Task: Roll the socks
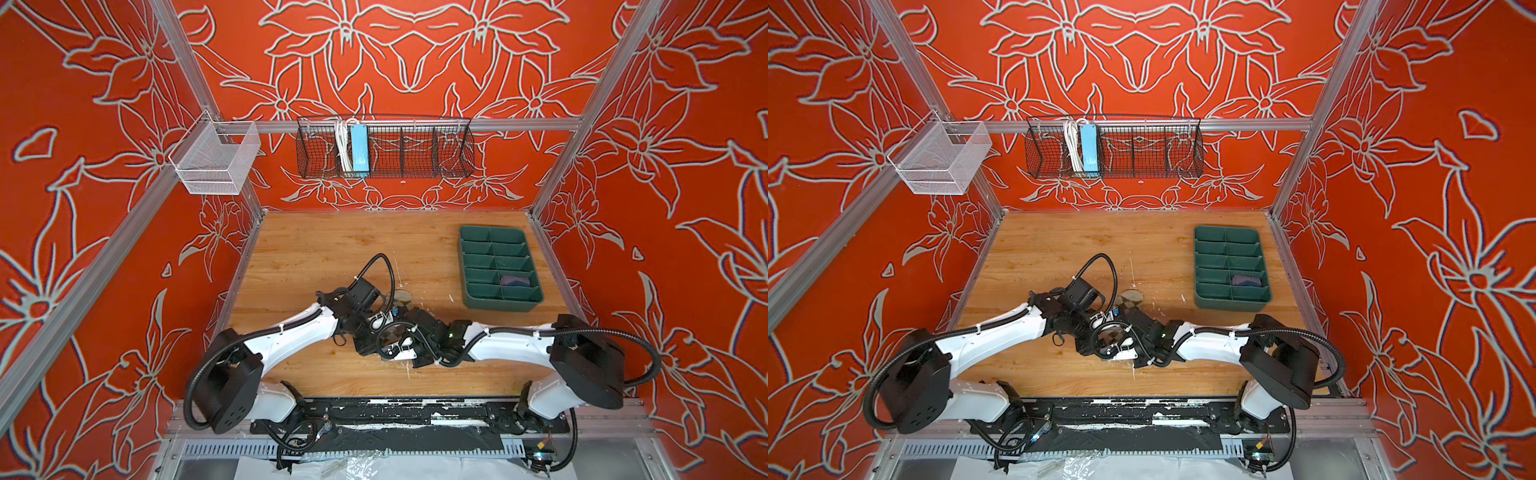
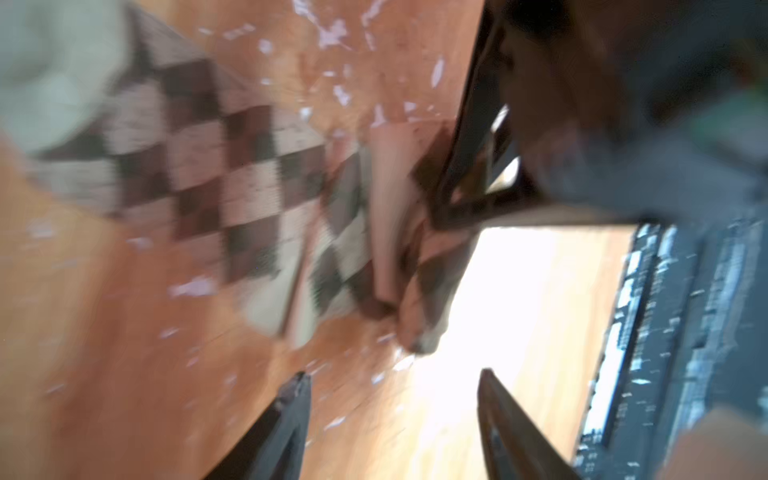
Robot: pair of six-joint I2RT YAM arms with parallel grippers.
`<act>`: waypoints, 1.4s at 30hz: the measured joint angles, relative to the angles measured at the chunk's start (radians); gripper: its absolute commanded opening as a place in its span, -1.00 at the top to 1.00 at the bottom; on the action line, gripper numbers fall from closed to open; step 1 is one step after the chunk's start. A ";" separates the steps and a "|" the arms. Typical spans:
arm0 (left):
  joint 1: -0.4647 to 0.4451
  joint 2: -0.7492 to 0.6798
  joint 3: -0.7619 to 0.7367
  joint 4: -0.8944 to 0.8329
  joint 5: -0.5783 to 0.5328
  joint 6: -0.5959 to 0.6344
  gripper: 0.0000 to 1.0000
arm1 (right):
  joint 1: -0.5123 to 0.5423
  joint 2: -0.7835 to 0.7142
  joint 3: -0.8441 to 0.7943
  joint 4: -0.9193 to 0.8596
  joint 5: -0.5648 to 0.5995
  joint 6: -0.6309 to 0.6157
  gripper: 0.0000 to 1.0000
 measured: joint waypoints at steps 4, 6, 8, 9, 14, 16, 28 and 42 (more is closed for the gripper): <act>0.010 -0.171 -0.091 0.089 -0.138 -0.048 -0.44 | -0.039 0.014 0.057 -0.103 -0.100 -0.002 1.00; 0.021 -0.278 -0.128 0.140 -0.231 -0.067 -0.55 | -0.060 0.027 0.087 -0.157 -0.161 -0.004 1.00; 0.031 -0.391 -0.167 0.189 -0.307 -0.076 -0.64 | -0.083 0.048 0.126 -0.227 -0.227 -0.007 1.00; 0.034 -0.454 -0.187 0.210 -0.344 -0.076 -0.67 | -0.093 0.061 0.147 -0.256 -0.253 -0.007 1.00; 0.044 -0.719 -0.238 0.245 -0.417 -0.055 -0.65 | -0.151 0.187 0.296 -0.418 -0.388 -0.004 1.00; 0.044 -0.776 -0.235 0.229 -0.389 -0.027 -0.62 | -0.172 0.242 0.351 -0.477 -0.425 -0.003 1.00; -0.121 -0.629 -0.147 0.028 -0.265 0.176 -0.49 | -0.211 0.436 0.563 -0.678 -0.449 0.030 1.00; -0.494 -0.130 -0.274 0.319 -0.505 0.079 -0.06 | -0.232 0.442 0.568 -0.694 -0.468 0.040 1.00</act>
